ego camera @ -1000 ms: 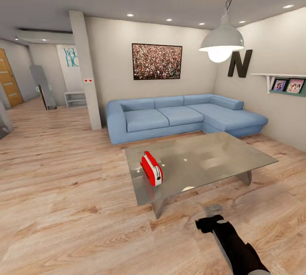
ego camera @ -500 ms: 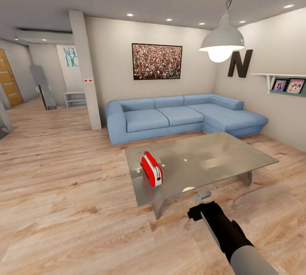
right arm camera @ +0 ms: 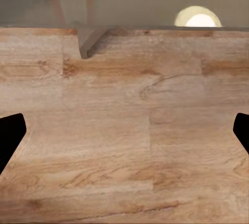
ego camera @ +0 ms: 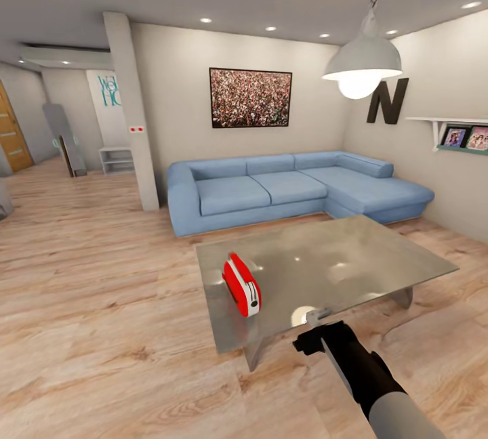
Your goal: Turn on the radio receiver that's on the table in the living room.
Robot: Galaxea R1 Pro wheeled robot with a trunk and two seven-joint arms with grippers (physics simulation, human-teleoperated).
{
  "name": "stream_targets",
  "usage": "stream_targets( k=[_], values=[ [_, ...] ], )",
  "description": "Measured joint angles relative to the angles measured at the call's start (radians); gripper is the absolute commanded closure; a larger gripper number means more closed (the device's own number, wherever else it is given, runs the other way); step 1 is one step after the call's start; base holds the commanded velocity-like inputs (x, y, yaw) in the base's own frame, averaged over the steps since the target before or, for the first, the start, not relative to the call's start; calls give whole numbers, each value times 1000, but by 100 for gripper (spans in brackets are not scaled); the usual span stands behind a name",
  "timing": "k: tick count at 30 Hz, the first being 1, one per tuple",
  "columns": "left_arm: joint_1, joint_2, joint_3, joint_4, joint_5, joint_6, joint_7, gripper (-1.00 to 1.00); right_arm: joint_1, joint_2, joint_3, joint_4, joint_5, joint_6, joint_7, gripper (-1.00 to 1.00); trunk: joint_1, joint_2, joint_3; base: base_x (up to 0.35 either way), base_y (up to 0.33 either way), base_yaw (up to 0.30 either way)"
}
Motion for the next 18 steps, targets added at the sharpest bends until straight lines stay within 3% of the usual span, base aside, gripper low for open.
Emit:
stream_targets(
  k=[2, 4, 11, 18],
  values=[
    [0, 0, 0, 0, 0, 0, 0, -100, 0, -3, 0, 0, 6, -1, 75, -100, 0, 0, 0, 329, 0, 0],
    [0, 0, 1, 0, 0, 0, 0, -100, 0, -4, 0, 0, 16, -1, 97, -100, 0, 0, 0, 329, 0, 0],
    [0, 0, 0, 0, 0, 0, 0, -100, 0, -4, 0, -1, 28, -2, 111, -100, 0, 0, 0, 308, 0, 132],
    [1, 0, 1, 0, 0, -4, -1, -100, 0, -4, 0, -1, 29, -2, 112, -100, 0, 0, 0, 49, 0, 288]
  ],
)
